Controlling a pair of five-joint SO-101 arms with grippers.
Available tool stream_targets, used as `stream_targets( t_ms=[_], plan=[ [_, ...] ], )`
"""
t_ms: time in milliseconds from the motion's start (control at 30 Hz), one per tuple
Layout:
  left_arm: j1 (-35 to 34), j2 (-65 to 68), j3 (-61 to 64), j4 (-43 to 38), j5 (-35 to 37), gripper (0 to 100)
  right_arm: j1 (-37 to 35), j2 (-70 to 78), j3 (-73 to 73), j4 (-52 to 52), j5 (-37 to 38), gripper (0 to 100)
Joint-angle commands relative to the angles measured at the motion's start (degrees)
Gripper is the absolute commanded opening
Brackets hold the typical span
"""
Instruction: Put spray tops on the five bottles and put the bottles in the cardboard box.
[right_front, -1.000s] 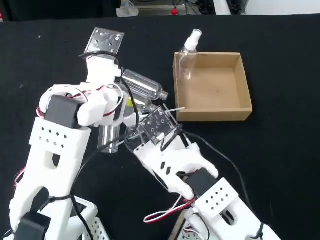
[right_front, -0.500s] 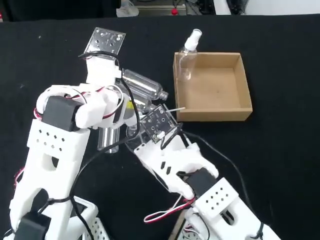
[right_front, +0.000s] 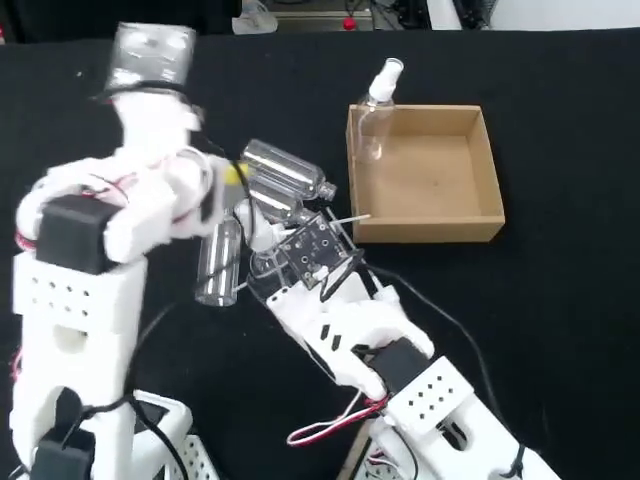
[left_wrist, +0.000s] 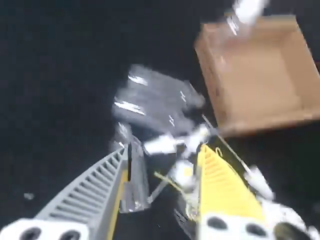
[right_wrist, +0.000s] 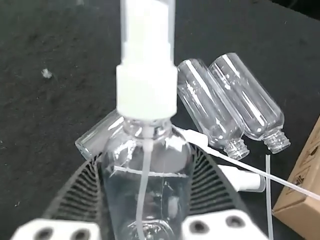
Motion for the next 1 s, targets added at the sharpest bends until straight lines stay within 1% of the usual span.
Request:
stream_targets(
  t_ms=[0,133,200,300,400,467,733,967],
  plan=[
    [-4.09,-0.44,2.86,-4.13,0.35,22,0.62,-1.27,-0.66,-1.93,0.09,1.1],
    [-4.09,-0.44,11.65,-7.21,0.35,22,0.62,-1.27,-0.66,-2.02,0.09,1.1],
    [-2.15,-0.53,14.81,-8.79,0.35,22,0.62,-1.27,-0.66,-2.02,-0.09,1.1],
    [1.19,-1.05,16.66,-8.97,0.35,22,0.62,-1.27,-0.66,-2.11,-0.26,1.1],
    [3.82,-1.23,16.48,-8.97,0.35,22,0.62,-1.27,-0.66,-2.11,-0.26,1.1],
    [4.09,-1.23,15.78,-8.09,0.35,22,0.62,-1.27,-0.66,-2.11,-0.26,1.1],
    [4.00,-1.23,11.21,1.49,0.26,22,0.62,-1.27,-0.84,-2.11,-0.18,1.1],
    [4.00,-1.23,10.51,1.93,-3.60,22,0.62,-1.27,-0.84,-2.11,-0.18,1.1]
  ],
)
